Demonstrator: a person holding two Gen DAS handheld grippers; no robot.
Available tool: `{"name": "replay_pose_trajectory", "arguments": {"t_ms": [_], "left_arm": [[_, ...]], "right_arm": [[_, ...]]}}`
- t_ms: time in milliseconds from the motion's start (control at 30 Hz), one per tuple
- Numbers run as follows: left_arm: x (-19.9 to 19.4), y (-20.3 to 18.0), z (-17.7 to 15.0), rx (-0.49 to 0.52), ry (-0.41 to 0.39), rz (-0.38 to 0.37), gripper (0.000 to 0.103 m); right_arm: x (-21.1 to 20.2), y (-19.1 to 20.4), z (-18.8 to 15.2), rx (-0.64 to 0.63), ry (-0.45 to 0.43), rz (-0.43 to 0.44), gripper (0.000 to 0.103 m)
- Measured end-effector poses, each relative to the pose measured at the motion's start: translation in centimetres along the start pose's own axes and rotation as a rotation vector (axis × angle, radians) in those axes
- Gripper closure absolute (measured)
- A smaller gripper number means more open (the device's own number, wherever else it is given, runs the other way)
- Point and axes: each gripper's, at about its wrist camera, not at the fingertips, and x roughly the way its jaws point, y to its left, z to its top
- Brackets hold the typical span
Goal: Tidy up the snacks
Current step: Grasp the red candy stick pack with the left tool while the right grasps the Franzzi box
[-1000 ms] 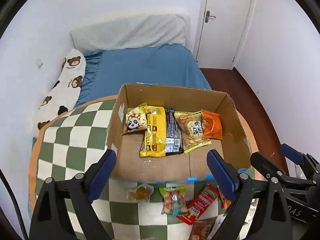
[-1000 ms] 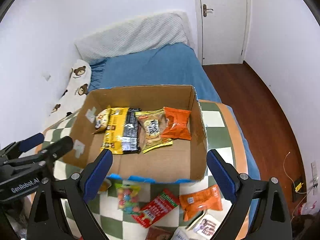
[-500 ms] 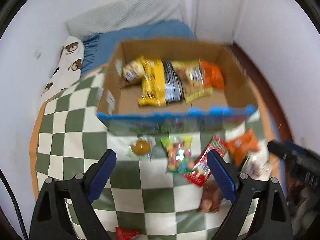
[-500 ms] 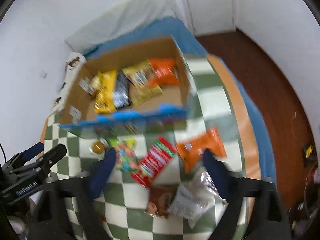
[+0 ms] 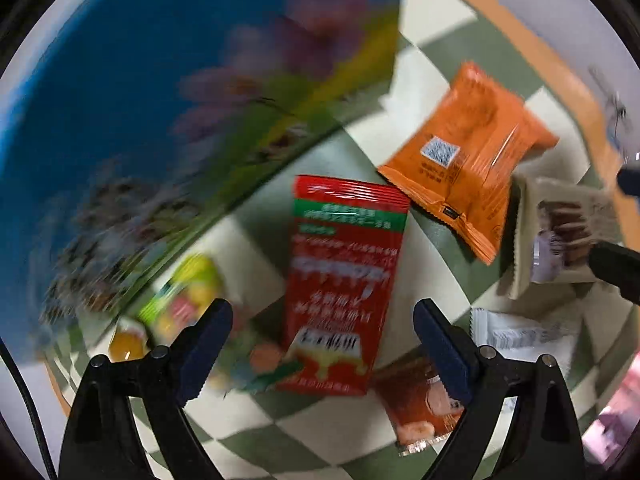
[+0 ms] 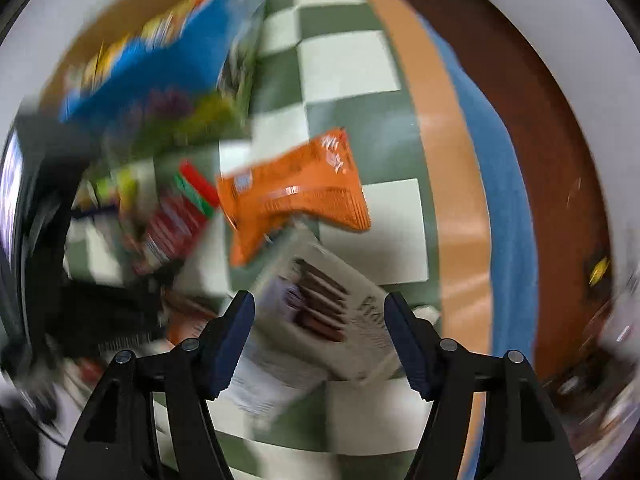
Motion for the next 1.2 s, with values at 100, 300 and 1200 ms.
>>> {"name": "replay_pose_trajectory", "arguments": {"t_ms": [100, 300, 1200], "left_arm": [[1.1, -0.9, 0.1, 0.024, 0.01, 0.0, 0.051], [1.5, -1.1, -2.2, -0.067, 0.018, -0.033, 0.053], [2.5, 5.0, -14.9, -0.569, 0.104, -0.274, 0.056]], "right_arm": [[1.7, 0.5, 0.2, -0.131, 0.058, -0.05, 0.033], [5.1, 3.3, 0.5, -0.421, 0.124, -0.1, 0.033], [5.8, -1.8, -1.5, 0.24, 0.055, -0.109, 0.04]]}}
